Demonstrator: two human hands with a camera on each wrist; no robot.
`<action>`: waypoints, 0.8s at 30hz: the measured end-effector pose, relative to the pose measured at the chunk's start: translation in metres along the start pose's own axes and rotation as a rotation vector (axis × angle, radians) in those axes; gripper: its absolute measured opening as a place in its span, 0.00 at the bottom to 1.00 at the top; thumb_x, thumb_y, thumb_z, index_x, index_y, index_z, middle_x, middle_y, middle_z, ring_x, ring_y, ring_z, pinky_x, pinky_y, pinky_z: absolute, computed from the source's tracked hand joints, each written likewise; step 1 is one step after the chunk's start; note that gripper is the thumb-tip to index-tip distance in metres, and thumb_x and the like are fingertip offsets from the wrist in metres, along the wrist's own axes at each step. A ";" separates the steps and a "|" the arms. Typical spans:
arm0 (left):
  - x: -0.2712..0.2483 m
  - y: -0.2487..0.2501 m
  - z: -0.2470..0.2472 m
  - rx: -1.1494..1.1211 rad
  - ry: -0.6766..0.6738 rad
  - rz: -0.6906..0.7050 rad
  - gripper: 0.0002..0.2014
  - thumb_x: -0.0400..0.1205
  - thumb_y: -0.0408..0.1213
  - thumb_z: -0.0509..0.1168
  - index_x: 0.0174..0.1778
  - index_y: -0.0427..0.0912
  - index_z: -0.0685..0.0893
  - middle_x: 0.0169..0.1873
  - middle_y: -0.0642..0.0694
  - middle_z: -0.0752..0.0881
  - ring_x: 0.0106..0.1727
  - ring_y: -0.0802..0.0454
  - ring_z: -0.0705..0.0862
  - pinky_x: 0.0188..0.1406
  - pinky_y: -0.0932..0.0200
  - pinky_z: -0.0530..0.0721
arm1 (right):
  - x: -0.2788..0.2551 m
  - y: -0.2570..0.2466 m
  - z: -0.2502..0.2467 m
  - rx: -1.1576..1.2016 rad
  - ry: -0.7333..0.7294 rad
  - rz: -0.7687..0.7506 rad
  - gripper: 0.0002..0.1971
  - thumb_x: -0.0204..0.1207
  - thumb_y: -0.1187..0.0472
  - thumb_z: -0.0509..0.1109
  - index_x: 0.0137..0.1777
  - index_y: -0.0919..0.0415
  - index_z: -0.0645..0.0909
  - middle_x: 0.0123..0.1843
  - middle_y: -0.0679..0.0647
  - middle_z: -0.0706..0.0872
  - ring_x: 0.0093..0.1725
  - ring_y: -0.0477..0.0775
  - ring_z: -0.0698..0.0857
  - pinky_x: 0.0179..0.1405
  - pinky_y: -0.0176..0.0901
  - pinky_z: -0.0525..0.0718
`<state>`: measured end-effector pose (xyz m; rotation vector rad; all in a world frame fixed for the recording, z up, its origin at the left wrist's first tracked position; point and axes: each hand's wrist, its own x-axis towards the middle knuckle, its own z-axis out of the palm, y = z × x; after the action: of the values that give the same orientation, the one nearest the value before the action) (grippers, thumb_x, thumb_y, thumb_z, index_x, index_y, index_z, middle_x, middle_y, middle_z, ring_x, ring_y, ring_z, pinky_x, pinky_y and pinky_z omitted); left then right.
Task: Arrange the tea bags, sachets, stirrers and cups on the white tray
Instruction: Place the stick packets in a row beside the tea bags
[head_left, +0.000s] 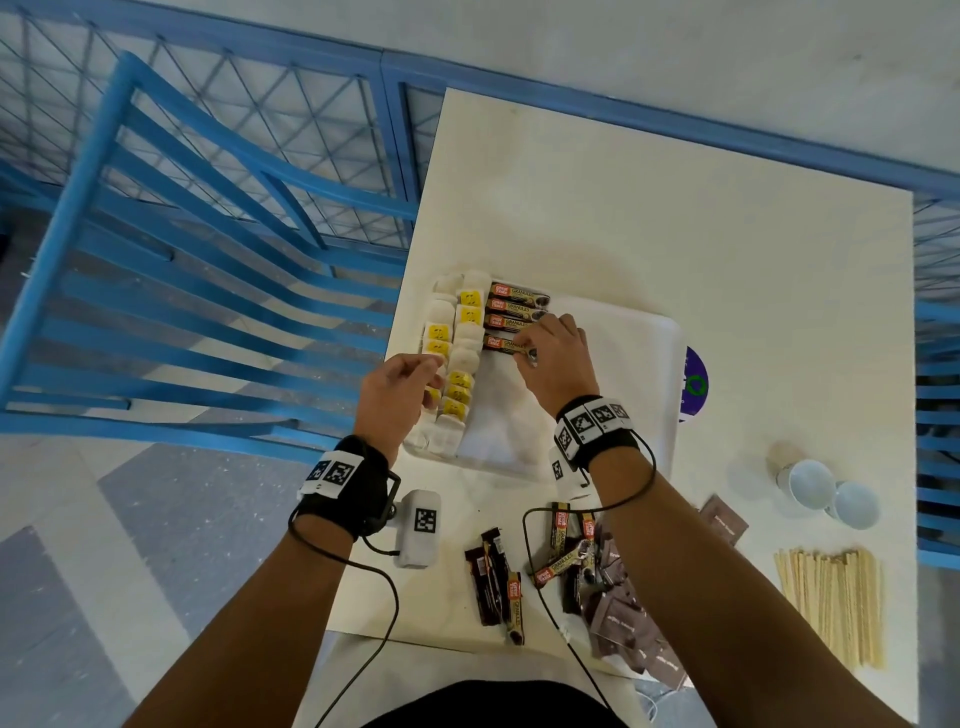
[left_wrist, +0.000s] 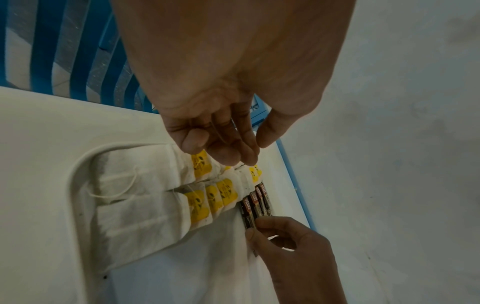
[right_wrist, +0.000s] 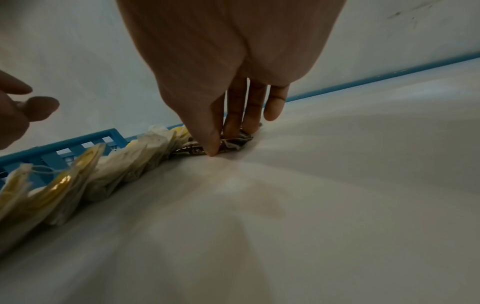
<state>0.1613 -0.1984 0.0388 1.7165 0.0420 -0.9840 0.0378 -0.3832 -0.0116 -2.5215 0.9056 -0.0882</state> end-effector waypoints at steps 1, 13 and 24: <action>0.000 0.000 0.000 0.007 0.003 0.003 0.06 0.86 0.32 0.67 0.53 0.37 0.90 0.36 0.44 0.88 0.31 0.51 0.80 0.22 0.69 0.74 | 0.001 0.000 0.000 -0.002 0.005 0.001 0.07 0.74 0.64 0.76 0.52 0.58 0.87 0.52 0.53 0.85 0.57 0.60 0.79 0.59 0.53 0.78; -0.012 -0.014 -0.005 0.164 -0.044 0.077 0.07 0.87 0.33 0.66 0.53 0.34 0.89 0.36 0.42 0.87 0.27 0.54 0.78 0.23 0.69 0.74 | -0.008 -0.003 -0.005 0.041 0.033 0.033 0.11 0.75 0.62 0.74 0.57 0.60 0.85 0.57 0.55 0.82 0.59 0.60 0.79 0.61 0.56 0.79; -0.056 -0.066 0.003 0.490 -0.324 0.174 0.03 0.84 0.38 0.71 0.51 0.47 0.89 0.41 0.49 0.91 0.36 0.58 0.85 0.40 0.62 0.87 | -0.123 -0.009 -0.021 0.220 0.067 0.157 0.08 0.78 0.65 0.70 0.50 0.51 0.85 0.45 0.42 0.83 0.42 0.41 0.78 0.50 0.34 0.74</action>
<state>0.0913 -0.1507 0.0219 1.9313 -0.5930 -1.1941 -0.0579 -0.3094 0.0218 -2.2492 1.0559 -0.2114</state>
